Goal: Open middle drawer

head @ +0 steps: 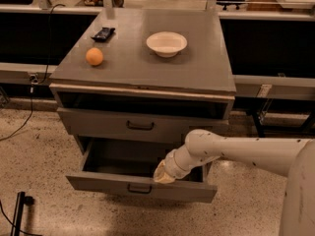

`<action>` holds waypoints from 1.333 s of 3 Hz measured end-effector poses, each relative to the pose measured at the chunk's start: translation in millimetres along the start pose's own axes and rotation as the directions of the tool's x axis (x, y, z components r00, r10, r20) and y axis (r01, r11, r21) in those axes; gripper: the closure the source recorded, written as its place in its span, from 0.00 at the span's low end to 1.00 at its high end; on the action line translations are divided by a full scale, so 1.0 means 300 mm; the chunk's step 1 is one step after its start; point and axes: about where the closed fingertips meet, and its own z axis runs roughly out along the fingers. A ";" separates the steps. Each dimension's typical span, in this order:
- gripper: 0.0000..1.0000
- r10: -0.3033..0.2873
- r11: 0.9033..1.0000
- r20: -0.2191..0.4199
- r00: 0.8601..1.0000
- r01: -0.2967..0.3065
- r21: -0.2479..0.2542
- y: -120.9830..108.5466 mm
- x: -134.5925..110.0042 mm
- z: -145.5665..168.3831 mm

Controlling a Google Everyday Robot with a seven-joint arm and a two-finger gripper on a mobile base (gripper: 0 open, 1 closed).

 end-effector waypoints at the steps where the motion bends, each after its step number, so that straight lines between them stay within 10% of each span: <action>1: 1.00 0.020 0.999 -0.017 1.000 -0.020 0.030 -0.034 -0.008 0.030; 4: 1.00 0.023 0.994 -0.074 0.997 -0.014 0.113 -0.127 0.084 0.107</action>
Offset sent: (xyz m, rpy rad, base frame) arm 0.0255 0.0121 -0.0248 -0.0210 -0.0378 -0.0917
